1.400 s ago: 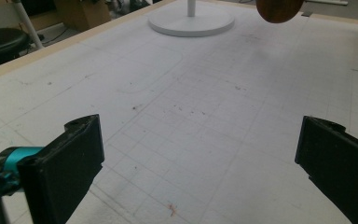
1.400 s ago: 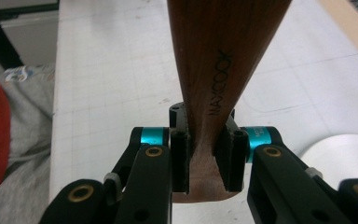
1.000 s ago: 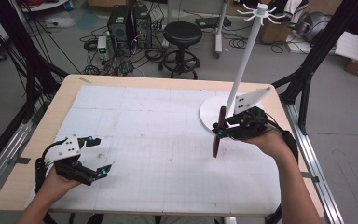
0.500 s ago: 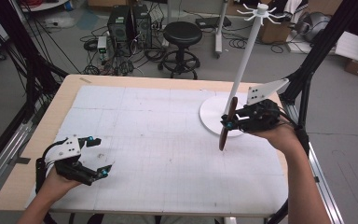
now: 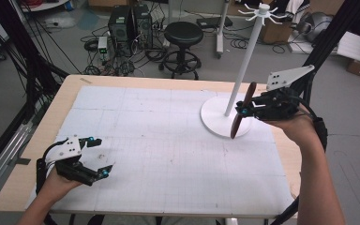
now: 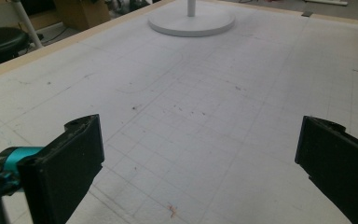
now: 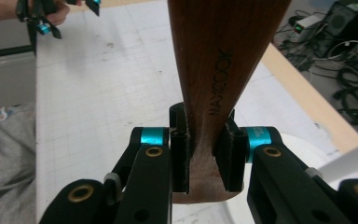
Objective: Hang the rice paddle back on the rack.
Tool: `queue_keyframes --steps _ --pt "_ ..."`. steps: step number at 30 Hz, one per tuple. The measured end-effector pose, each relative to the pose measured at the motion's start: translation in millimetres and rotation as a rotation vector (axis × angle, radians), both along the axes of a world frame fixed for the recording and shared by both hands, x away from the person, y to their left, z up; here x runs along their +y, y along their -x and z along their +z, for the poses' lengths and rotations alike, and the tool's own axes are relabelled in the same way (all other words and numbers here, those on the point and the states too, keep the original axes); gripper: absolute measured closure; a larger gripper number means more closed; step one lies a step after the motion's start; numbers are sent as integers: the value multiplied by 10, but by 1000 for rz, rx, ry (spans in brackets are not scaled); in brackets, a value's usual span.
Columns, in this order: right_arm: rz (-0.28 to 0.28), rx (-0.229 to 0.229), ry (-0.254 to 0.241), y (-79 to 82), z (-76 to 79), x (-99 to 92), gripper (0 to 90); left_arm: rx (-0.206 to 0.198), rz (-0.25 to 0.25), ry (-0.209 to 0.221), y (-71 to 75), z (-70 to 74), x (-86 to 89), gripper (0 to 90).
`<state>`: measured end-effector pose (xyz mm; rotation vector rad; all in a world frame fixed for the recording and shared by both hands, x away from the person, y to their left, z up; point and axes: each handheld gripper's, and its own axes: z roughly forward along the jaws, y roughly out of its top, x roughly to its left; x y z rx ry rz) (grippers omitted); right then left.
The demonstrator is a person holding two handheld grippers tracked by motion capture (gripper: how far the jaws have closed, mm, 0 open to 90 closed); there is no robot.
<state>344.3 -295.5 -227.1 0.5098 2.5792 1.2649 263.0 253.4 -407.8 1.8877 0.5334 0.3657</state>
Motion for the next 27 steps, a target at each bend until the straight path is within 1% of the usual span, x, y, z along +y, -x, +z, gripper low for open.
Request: queue_keyframes --steps 3,8,9,10,12,17,21,24,27 --pt "-10 -1 -5 -21 43 -48 779 -2 0 1 -3 1 4 17" --pt "-48 7 -12 -49 124 -129 779 -1 1 1 -6 1 8 17" --pt "-55 -6 -9 -60 140 -144 779 1 2 2 -6 0 8 17" --pt "-64 0 -15 -66 158 -158 779 1 1 3 -8 0 7 17" --pt "-74 -7 -16 -78 193 -181 779 2 4 5 -8 -1 8 17" --pt "-85 -16 -26 -110 289 -231 779 2 3 5 -8 0 9 17" --pt "-112 -12 -17 -120 369 -251 780 2 3 5 -10 -3 8 17" --pt "-110 -27 -18 -130 423 -259 779 4 2 4 -13 -5 7 17" --pt "-121 -29 -22 -150 474 -287 779 4 2 4 -13 -5 7 17"
